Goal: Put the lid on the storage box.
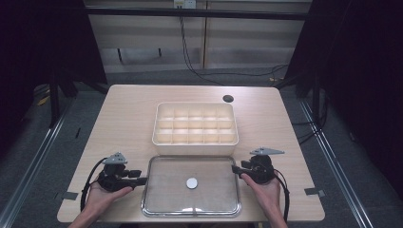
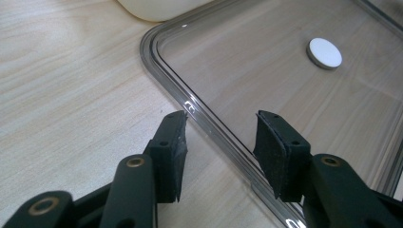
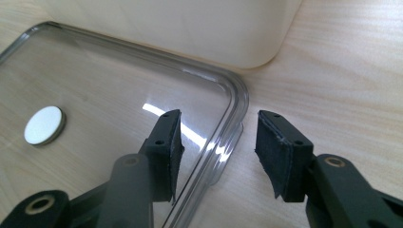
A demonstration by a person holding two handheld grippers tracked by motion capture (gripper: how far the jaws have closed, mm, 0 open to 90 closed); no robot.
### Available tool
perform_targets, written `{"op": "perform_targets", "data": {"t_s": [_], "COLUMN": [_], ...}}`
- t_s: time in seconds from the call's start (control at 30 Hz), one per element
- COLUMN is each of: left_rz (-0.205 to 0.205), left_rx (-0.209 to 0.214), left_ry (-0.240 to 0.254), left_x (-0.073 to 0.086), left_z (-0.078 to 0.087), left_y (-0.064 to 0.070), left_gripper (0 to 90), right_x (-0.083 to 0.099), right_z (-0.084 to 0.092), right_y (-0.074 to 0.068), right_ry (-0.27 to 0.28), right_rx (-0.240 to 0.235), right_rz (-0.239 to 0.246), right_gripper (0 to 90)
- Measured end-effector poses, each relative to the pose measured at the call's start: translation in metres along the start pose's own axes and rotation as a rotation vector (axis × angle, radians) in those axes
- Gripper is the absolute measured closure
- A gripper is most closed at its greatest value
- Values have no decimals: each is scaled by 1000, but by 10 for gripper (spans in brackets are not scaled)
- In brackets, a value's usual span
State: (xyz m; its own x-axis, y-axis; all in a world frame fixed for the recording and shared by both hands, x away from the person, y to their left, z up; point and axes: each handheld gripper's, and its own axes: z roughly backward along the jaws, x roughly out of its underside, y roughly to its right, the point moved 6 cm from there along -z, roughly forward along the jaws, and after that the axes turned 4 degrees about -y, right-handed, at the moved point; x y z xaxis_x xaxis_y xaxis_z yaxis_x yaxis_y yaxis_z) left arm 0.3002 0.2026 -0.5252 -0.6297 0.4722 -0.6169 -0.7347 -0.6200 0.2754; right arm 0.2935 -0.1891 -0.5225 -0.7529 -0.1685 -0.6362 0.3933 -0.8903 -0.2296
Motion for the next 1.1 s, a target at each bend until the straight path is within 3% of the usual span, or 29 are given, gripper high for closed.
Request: {"op": "perform_targets", "data": {"t_s": [0.27, 0.63, 0.87, 1.1], "left_rz": [-23, -39, -59, -79], "left_rx": [8, 1, 6, 7], "left_ry": [-30, -55, -58, -61], "left_x": [3, 5, 5, 5], "left_z": [-7, -13, -15, -16], "left_y": [5, 8, 11, 13], "left_gripper": [536, 514, 547, 594], "right_x": [7, 8, 9, 9], "right_z": [-10, -15, -18, -18], "right_y": [-1, -1, -3, -5], "right_ry": [-46, -35, -44, -28], "right_rx": [19, 53, 55, 24], "right_rz": [13, 40, 35, -11], "right_gripper": [530, 523, 523, 526]}}
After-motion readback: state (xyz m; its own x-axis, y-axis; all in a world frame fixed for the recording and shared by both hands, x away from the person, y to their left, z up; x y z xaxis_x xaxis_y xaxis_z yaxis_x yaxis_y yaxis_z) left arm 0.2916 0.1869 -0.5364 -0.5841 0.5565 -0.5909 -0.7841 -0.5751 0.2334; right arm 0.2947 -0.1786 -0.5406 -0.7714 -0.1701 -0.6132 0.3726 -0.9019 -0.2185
